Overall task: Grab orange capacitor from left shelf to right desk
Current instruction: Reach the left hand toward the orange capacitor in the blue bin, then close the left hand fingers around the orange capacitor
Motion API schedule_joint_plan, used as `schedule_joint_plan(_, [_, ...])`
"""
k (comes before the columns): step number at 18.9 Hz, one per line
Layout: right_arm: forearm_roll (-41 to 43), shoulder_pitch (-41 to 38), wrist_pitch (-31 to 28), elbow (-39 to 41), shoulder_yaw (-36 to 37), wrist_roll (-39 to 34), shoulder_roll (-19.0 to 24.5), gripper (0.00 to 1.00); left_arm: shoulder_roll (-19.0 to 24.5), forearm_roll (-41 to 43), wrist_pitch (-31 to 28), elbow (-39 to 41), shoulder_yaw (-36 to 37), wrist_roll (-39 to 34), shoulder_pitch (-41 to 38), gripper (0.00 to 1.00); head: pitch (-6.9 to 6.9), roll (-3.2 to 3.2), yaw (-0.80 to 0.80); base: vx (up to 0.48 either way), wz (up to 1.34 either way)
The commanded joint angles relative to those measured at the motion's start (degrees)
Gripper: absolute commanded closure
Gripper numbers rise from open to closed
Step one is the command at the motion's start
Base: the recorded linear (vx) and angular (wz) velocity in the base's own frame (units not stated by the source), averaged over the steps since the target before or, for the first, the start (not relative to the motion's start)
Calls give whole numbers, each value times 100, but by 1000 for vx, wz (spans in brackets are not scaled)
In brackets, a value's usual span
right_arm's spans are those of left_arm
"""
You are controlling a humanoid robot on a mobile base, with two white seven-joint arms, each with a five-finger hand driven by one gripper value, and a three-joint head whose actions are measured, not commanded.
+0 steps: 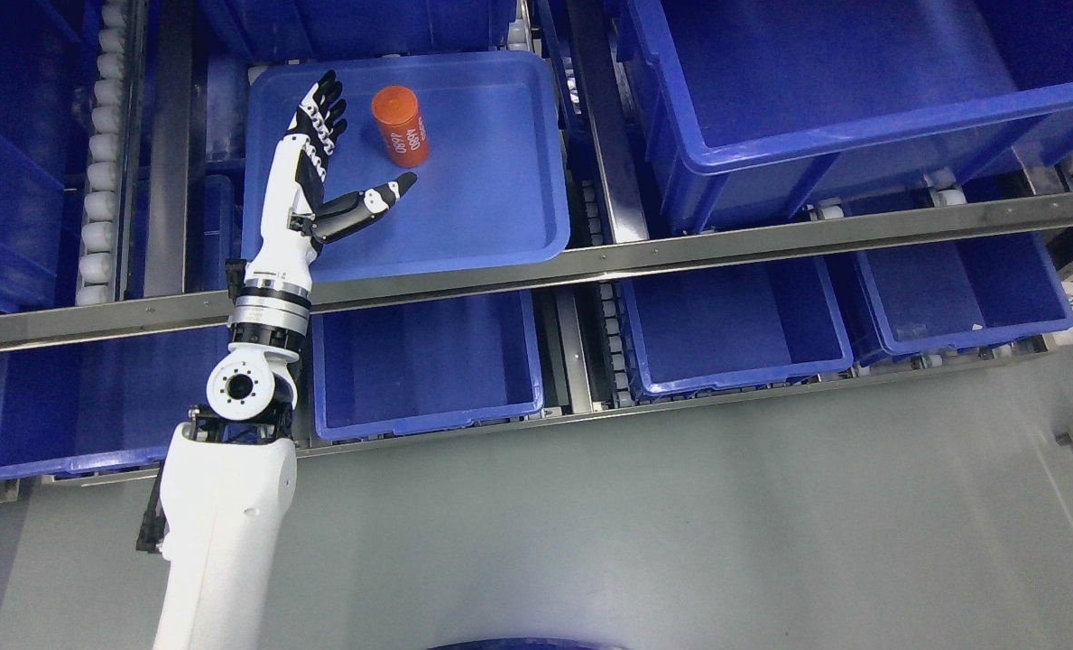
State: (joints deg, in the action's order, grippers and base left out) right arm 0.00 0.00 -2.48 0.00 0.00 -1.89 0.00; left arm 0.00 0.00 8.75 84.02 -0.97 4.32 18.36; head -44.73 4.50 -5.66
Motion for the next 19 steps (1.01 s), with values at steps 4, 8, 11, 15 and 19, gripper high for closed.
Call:
schedule_joint_plan(4, [-18,9,2,193,62,4,-100,0,100,483,-163,-949,52,234,687,2,0,0,0,0,0])
schedule_joint_plan(8, [-18,9,2,193,62,4,-100,0,100,659,-128,-1449,149,350,739,4,0,0,0,0,0])
schedule_joint_plan(11, [-18,9,2,193,62,4,-100,0,100,659,-102,-1547,106,368,748,13,0,0,0,10,0])
schedule_joint_plan(15, [-18,9,2,193,62,4,-100,0,100,659,442,-1792,79,377,739,40,0,0,0,8,0])
schedule_joint_plan(19, [-18,9,2,193,62,4,-100,0,100,650,584,-2004,53,377,757,62,0,0,0,0,0])
